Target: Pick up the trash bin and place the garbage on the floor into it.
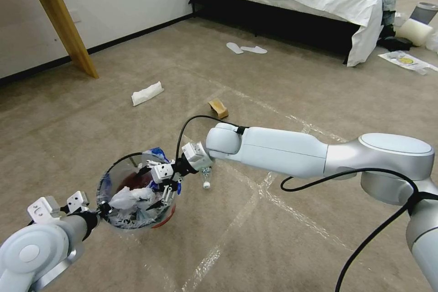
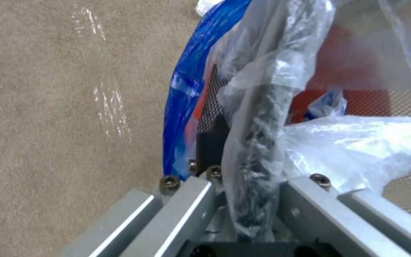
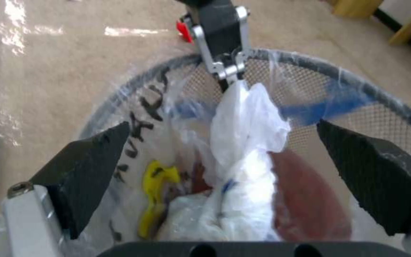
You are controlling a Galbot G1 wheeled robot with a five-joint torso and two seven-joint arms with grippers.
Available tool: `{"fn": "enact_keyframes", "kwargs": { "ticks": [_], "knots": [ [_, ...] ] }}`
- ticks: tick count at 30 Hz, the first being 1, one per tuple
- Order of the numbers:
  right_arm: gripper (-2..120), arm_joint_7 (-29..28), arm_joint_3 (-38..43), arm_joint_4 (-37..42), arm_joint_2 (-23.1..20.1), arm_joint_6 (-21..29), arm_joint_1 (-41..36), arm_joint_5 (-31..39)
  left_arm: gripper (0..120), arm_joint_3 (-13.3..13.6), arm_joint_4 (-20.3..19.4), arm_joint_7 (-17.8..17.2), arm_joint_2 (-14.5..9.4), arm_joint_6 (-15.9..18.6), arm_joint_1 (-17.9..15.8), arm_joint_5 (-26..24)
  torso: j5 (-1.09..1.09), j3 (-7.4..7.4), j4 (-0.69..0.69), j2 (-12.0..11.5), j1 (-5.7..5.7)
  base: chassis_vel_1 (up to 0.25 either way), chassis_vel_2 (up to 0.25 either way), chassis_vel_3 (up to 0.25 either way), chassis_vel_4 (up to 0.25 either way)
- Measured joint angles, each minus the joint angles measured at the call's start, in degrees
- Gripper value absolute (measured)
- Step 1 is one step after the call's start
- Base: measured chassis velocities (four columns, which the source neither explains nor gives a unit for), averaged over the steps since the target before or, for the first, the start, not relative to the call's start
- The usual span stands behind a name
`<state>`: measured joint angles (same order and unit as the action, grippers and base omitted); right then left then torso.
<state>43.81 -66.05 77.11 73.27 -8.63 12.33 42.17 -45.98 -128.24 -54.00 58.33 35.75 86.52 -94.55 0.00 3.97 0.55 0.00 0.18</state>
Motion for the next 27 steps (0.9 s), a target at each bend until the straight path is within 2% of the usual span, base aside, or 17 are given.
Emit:
{"fn": "enact_keyframes", "kwargs": {
  "ticks": [2, 4, 10, 13, 15, 16, 18, 19, 20, 21, 23, 26, 27],
  "knots": [
    [100, 1.6, 0.0, 0.1, 0.0, 0.7, 0.1, 1.2, 0, 0.1, 0.0, 0.1, 0.1, 0.0, 0.1, 0.2, -0.01, 0.0, 0.0, 0.0, 0.0, 0.0, 0.0, 0.0, 0.0],
    [100, -1.6, -0.8, 0.7, -0.1, 0.2, 0.8, 4.9, 0, 0.2, 0.2, 0.1, 0.2, 0.0, 0.1, 0.3, 0.0, 0.0, 0.0, 0.0, 0.0, 0.0, 0.0, 0.0, 0.0],
    [100, -2.5, 2.3, 0.2, -0.6, -1.0, 1.0, 8.3, 0, 0.4, 0.3, 0.2, 0.3, 0.0, 0.0, 0.4, -0.01, 0.0, -0.01, 0.0, 0.0, 0.0, 0.0, 0.0, 0.0],
    [100, -4.2, 6.0, 0.9, -2.1, -3.2, 0.6, 12.4, 0, 0.1, 0.5, 0.0, 0.2, 0.1, 0.2, 0.1, -0.01, 0.0, 0.0, 0.0, 0.0, 0.0, 0.0, 0.0, 0.0],
    [100, -8.2, 13.8, 2.7, -4.9, -4.0, -1.7, 15.9, 0, -0.5, 0.8, -0.6, -0.2, 0.3, 0.4, -0.8, 0.0, 0.0, -0.01, 0.0, 0.0, 0.0, 0.0, 0.0, 0.0],
    [100, -8.2, 13.8, 2.7, -4.9, -4.0, -1.7, 15.9, 0, -0.5, 0.8, -0.6, -0.2, 0.3, 0.4, -0.8, 0.0, 0.0, -0.01, 0.0, 0.0, 0.0, 0.0, 0.0, 0.0],
    [100, -16.4, 20.6, 4.3, -8.2, -4.7, -4.1, 16.7, 0, -1.2, 1.2, -1.3, -0.6, 0.6, 0.6, -2.0, 0.0, -0.01, -0.02, 0.0, 0.0, 0.0, 0.0, 0.0, 0.0],
    [100, -16.4, 20.6, 4.3, -8.2, -4.7, -4.1, 16.7, 0, -1.2, 1.2, -1.3, -0.6, 0.6, 0.6, -2.0, 0.0, -0.01, -0.02, 0.0, 0.0, 0.0, 0.0, 0.0, 0.0],
    [100, -23.1, 24.5, 5.4, -11.2, -5.0, -6.4, 17.5, 0, -1.7, 1.3, -1.8, -0.9, 0.8, 0.7, -3.0, 0.0, 0.0, -0.01, 0.0, 0.0, 0.0, 0.0, 0.0, 0.0],
    [100, -26.8, 26.8, 6.1, -13.0, -4.9, -8.2, 17.7, 0, -2.0, 1.4, -2.1, -1.2, 0.8, 0.8, -3.7, 0.01, -0.01, 0.02, 0.0, 0.0, 0.0, 0.0, 0.0, 0.0],
    [100, -28.9, 28.8, 6.5, -14.4, -4.9, -9.8, 17.4, 0, -2.3, 1.5, -2.4, -1.5, 0.8, 0.8, -4.4, 0.02, 0.0, 0.02, 0.0, 0.0, 0.0, 0.0, 0.0, 0.0],
    [100, -35.1, 35.9, 8.1, -17.6, -4.6, -15.5, 16.7, 0, -3.3, 1.5, -3.7, -2.3, 0.9, 0.8, -6.5, 0.02, 0.0, 0.02, 0.0, 0.0, 0.0, 0.0, 0.0, 0.0],
    [100, -35.1, 35.9, 8.1, -17.6, -4.6, -15.5, 16.7, 0, -3.3, 1.5, -3.7, -2.3, 0.9, 0.8, -6.5, 0.02, 0.0, 0.02, 0.0, 0.0, 0.0, 0.0, 0.0, 0.0]
  ]
}}
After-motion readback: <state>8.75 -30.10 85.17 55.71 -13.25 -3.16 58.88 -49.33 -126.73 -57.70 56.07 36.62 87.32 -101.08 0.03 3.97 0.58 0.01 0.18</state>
